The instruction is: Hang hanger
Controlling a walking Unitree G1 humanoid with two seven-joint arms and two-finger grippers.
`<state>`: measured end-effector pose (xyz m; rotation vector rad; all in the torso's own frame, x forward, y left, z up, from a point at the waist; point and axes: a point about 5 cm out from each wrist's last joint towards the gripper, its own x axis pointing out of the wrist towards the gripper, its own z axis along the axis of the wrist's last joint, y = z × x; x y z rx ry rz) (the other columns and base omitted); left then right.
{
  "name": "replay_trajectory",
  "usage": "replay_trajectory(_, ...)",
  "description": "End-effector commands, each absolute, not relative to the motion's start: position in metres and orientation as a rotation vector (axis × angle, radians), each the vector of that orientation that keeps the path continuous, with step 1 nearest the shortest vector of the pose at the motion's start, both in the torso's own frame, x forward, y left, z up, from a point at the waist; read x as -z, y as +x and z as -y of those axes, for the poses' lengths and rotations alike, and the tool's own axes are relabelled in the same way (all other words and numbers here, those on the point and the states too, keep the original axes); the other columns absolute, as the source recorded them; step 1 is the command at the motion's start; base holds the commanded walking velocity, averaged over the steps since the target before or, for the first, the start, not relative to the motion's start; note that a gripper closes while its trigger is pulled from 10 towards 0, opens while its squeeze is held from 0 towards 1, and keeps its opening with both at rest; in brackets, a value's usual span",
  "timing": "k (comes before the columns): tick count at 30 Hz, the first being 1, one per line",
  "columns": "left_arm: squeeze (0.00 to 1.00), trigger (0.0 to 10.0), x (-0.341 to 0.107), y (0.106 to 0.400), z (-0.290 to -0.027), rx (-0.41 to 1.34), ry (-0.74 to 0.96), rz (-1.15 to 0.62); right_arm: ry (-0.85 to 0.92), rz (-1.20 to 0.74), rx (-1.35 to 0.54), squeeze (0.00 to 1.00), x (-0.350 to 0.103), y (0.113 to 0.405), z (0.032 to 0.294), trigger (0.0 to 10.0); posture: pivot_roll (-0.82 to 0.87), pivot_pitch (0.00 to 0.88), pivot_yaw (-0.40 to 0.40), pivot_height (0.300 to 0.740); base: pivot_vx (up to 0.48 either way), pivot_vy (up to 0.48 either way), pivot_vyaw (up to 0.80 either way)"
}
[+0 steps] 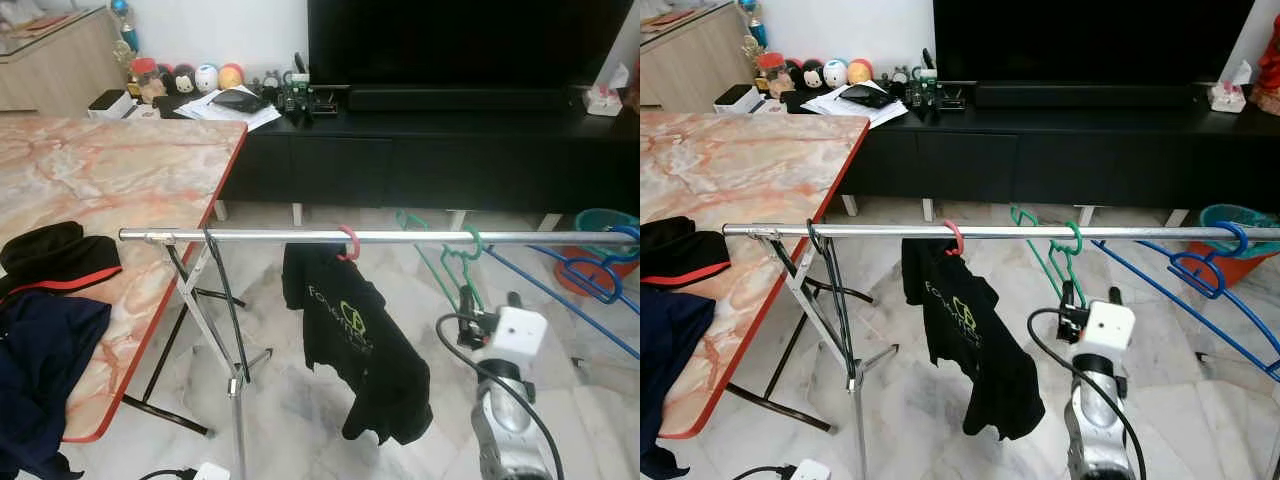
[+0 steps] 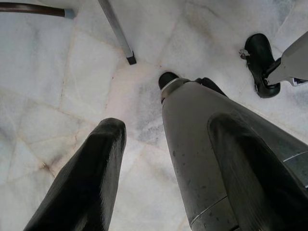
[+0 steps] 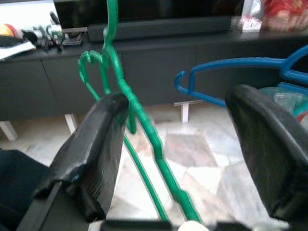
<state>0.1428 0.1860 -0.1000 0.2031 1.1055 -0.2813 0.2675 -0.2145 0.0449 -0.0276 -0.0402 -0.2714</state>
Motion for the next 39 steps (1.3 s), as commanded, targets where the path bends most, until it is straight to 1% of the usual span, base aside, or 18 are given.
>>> replay_trajectory(1,0.00,10.0,0.102,0.137,-0.189,0.294,0.218,-1.135,-0.039,0.058,0.258,1.00,-0.048,0.263,0.210,10.0,-0.24,0.000,0.054,0.740,0.000,0.000,0.00)
replay_trajectory(4,0.00,10.0,0.102,0.137,-0.189,0.294,0.218,-1.133,-0.057,0.063,0.260,1.00,-0.048,0.252,0.210,10.0,-0.24,0.000,0.054,0.740,0.000,0.000,0.00)
replay_trajectory(6,0.00,10.0,0.102,0.138,-0.189,0.294,0.217,-1.130,-0.099,0.065,0.342,1.00,-0.050,0.230,0.216,10.0,-0.24,0.000,0.049,0.740,0.000,0.000,0.00)
replay_trajectory(14,0.00,10.0,0.101,0.139,-0.190,0.292,0.222,-1.122,-0.115,0.043,0.470,1.00,-0.052,0.203,0.219,10.0,-0.24,0.000,0.045,0.740,0.000,0.000,0.00)
replay_trajectory(16,0.00,10.0,0.101,0.139,-0.190,0.290,0.223,-1.119,-0.114,-0.004,0.501,1.00,-0.048,0.196,0.221,10.0,-0.24,0.000,0.045,0.740,0.000,0.000,0.00)
replay_trajectory(20,0.00,10.0,0.100,0.141,-0.190,0.291,0.225,-1.115,-0.108,-0.252,0.610,1.00,-0.018,0.180,0.227,10.0,-0.25,0.000,0.049,0.740,0.000,0.000,0.00)
replay_trajectory(22,0.00,10.0,0.100,0.142,-0.190,0.293,0.226,-1.113,-0.053,-0.329,0.702,1.00,-0.006,0.173,0.234,10.0,-0.24,0.000,0.050,0.740,0.000,0.000,0.00)
replay_trajectory(23,0.00,10.0,0.100,0.142,-0.190,0.294,0.226,-1.113,-0.050,-0.348,0.723,1.00,-0.005,0.171,0.235,10.0,-0.24,0.000,0.050,0.740,0.000,0.000,0.00)
replay_trajectory(24,0.00,10.0,0.100,0.142,-0.190,0.295,0.225,-1.111,-0.049,-0.415,0.763,1.00,0.003,0.167,0.238,10.0,-0.24,0.000,0.050,0.740,0.000,0.000,0.00)
replay_trajectory(27,0.00,10.0,0.100,0.142,-0.190,0.295,0.225,-1.110,-0.029,-0.480,0.803,0.97,0.012,0.164,0.239,10.0,-0.24,0.000,0.049,0.740,0.000,0.000,0.00)
replay_trajectory(28,0.00,10.0,0.100,0.143,-0.190,0.295,0.225,-1.110,-0.024,-0.497,0.814,0.87,0.014,0.164,0.239,10.0,-0.24,0.000,0.049,0.740,0.000,0.000,0.00)
replay_trajectory(29,0.00,10.0,0.100,0.143,-0.190,0.295,0.225,-1.110,-0.024,-0.497,0.814,0.87,0.014,0.164,0.239,10.0,-0.24,0.000,0.049,0.740,0.000,0.000,0.00)
replay_trajectory(30,0.00,10.0,0.100,0.143,-0.190,0.294,0.223,-1.109,-0.011,-0.555,0.791,0.30,0.022,0.165,0.236,10.0,-0.24,0.000,0.048,0.740,0.000,0.000,0.00)
replay_trajectory(31,0.00,10.0,0.100,0.143,-0.190,0.294,0.223,-1.109,-0.001,-0.587,0.780,0.00,0.027,0.165,0.234,10.0,-0.24,0.000,0.048,0.740,0.000,0.000,0.00)
replay_trajectory(33,0.00,10.0,0.100,0.143,-0.190,0.295,0.222,-1.110,0.026,-0.677,0.739,0.00,0.040,0.165,0.229,10.0,-0.24,0.000,0.052,0.740,0.000,0.000,0.00)
replay_trajectory(39,0.00,10.0,0.100,0.142,-0.190,0.308,0.228,-1.119,0.048,-0.815,0.656,0.00,0.062,0.164,0.221,10.0,-0.25,0.000,0.059,0.740,0.000,0.000,0.00)
